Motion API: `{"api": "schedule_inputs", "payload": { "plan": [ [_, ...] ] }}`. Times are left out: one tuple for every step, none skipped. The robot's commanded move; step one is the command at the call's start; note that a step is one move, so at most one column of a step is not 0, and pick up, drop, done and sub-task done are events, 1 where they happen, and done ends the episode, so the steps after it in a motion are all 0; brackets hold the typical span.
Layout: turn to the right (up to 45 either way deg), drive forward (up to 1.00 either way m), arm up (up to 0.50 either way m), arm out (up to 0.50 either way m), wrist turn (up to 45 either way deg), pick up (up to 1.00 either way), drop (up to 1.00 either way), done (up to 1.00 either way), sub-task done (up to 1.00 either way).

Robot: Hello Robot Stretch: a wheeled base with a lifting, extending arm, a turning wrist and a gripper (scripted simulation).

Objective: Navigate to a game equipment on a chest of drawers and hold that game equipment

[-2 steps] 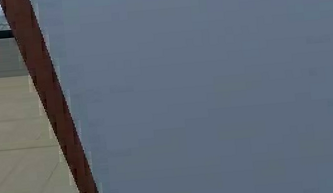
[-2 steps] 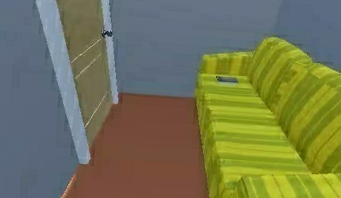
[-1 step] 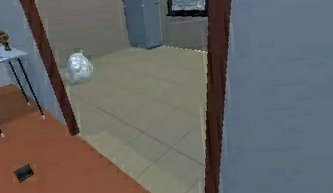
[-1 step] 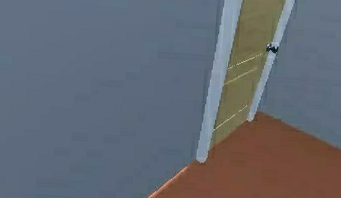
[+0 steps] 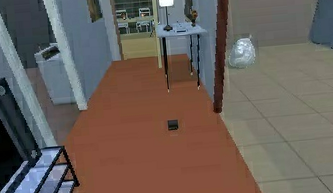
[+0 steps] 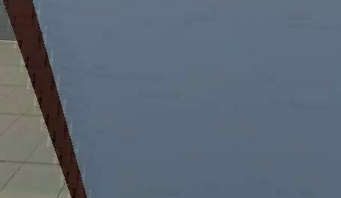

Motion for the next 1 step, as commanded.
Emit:
{"api": "schedule_inputs", "payload": {
  "plan": [
    [-9.0,0.0,0.0,0.0,0.0,0.0,0.0,0.0,0.0]
  ]
}}
